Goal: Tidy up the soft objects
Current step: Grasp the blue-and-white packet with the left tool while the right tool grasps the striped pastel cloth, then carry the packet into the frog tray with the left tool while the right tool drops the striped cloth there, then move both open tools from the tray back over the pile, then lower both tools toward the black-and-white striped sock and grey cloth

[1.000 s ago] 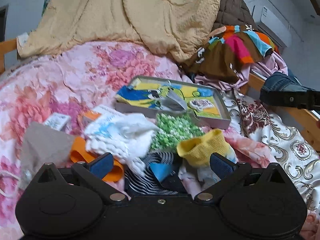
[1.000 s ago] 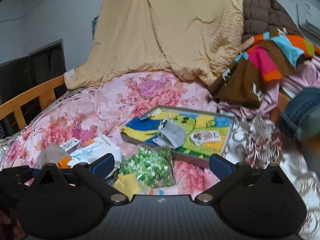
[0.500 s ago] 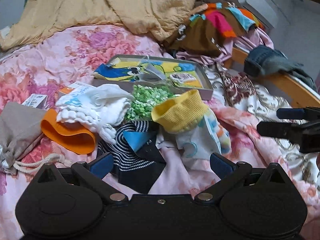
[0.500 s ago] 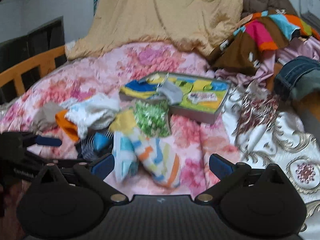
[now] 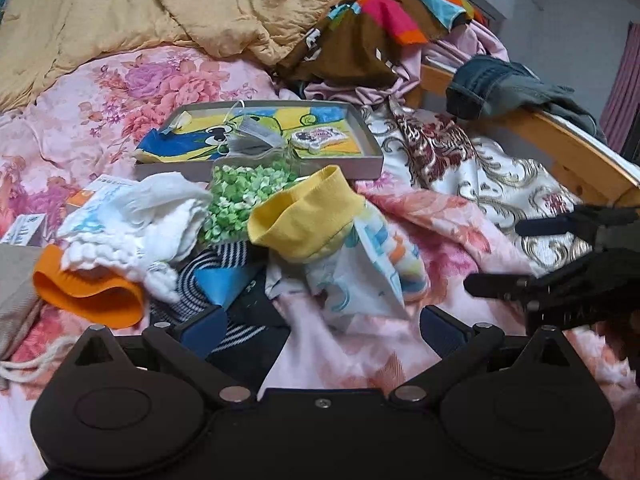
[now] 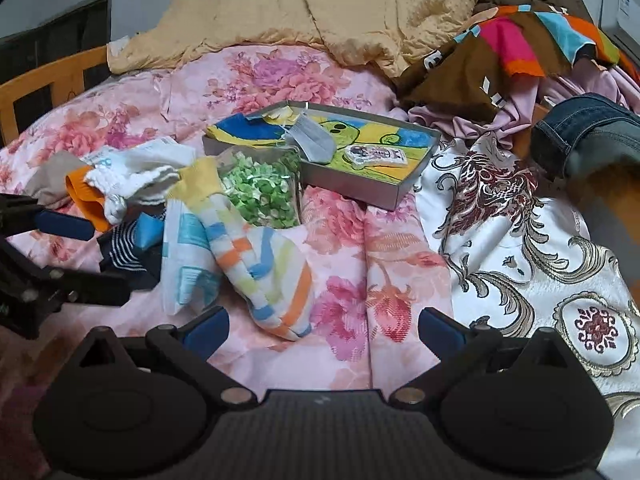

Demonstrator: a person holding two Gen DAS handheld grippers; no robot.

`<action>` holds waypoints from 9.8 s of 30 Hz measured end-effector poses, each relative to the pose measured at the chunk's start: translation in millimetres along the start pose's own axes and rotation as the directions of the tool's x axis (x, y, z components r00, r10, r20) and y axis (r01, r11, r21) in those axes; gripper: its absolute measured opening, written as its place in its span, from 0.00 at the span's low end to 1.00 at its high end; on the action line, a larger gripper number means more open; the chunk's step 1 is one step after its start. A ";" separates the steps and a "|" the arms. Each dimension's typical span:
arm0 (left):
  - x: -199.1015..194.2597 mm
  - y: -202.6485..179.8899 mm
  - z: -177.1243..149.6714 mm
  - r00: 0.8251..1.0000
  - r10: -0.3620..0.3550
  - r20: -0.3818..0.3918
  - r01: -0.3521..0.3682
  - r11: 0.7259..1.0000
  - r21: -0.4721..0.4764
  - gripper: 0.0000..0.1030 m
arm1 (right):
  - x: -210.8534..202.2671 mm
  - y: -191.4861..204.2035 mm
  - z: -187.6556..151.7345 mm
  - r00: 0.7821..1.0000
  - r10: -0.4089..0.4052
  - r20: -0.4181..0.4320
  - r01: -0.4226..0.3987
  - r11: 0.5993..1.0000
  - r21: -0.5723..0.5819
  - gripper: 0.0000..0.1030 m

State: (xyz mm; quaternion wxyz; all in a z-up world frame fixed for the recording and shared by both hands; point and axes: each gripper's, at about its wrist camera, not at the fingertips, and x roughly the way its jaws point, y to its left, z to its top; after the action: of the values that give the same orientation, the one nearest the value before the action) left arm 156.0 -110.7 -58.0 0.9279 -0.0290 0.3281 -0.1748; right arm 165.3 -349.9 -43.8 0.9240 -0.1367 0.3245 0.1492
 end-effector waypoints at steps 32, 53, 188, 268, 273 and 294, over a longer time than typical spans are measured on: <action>48.5 13.6 13.8 0.993 -0.098 -0.064 0.074 0.948 -0.309 0.99 | 72.3 -0.4 -9.4 0.969 0.243 0.032 -0.238 0.963 -0.125 0.86; 69.6 41.1 12.1 0.992 -0.120 -0.048 0.090 0.907 -0.411 0.68 | 98.8 -22.6 1.6 0.940 0.318 0.120 -0.329 0.940 0.089 0.28; 55.8 71.4 143.3 0.941 0.100 0.323 -0.043 0.983 -0.180 0.94 | 54.2 -47.0 147.9 0.936 -0.045 0.349 0.009 0.994 0.106 0.98; -21.8 70.2 42.3 0.918 0.251 -0.307 -0.318 0.928 -0.192 0.99 | 43.0 85.6 30.7 0.939 0.331 0.091 -0.313 0.935 -0.168 0.99; 0.5 71.5 45.0 0.926 0.217 -0.309 -0.288 0.935 -0.208 0.99 | 58.3 73.9 25.0 0.964 0.249 0.098 -0.224 0.952 -0.209 0.98; 92.0 91.4 28.2 0.918 0.065 -0.392 -0.155 0.967 -0.204 0.99 | 133.7 78.7 27.8 0.969 0.245 0.031 -0.235 0.954 -0.184 0.74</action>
State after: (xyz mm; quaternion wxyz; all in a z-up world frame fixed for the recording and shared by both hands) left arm 267.9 -58.3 -106.4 0.8447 -0.0835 0.5218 -0.0850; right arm 251.7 -243.0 -120.7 0.8914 -0.1745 0.2993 0.2923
